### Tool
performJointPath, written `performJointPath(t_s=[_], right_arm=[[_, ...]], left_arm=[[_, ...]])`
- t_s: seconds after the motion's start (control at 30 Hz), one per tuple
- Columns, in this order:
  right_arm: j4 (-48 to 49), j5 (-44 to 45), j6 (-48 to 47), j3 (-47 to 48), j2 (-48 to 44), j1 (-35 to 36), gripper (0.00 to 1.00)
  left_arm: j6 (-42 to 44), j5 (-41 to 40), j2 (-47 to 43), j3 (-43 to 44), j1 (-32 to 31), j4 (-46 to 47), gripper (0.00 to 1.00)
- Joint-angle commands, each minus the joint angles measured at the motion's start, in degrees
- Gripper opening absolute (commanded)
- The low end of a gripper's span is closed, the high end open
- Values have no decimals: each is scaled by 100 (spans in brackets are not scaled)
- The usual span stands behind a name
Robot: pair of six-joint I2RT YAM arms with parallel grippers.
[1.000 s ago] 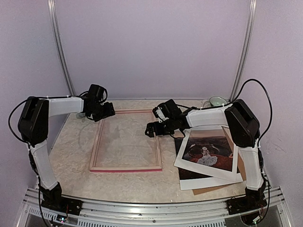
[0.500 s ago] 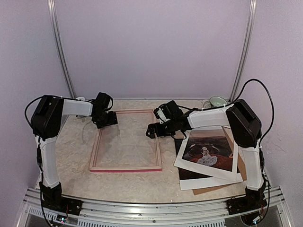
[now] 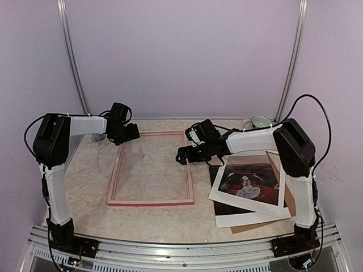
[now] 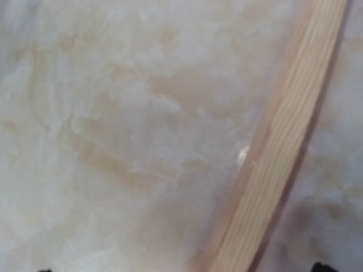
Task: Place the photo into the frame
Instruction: Adjust the glass panel in the frame body.
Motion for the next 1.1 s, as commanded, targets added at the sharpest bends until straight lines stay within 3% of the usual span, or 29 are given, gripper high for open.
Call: performJointPath(t_s=[0.0,0.2,0.53,0.8,1.07], right_arm=[[-31,235,-114,261,-430,49,99],[-174,370,-189,666,-393,48,99],[-218,236,-234,1192,-190,51,91],[-652,315,-141,2131,669,129,90],[-1065,1061,-185,3485,1578,191,92]], left_arm=[[-195,271,-358,-196,157,601,79],[-190,258,71,247,186,658,79],[-413,516,278,249,222,749,79],[-627,336,-670,-423,-7,675,79],[-560,281,-273,-336,-19,968,79]])
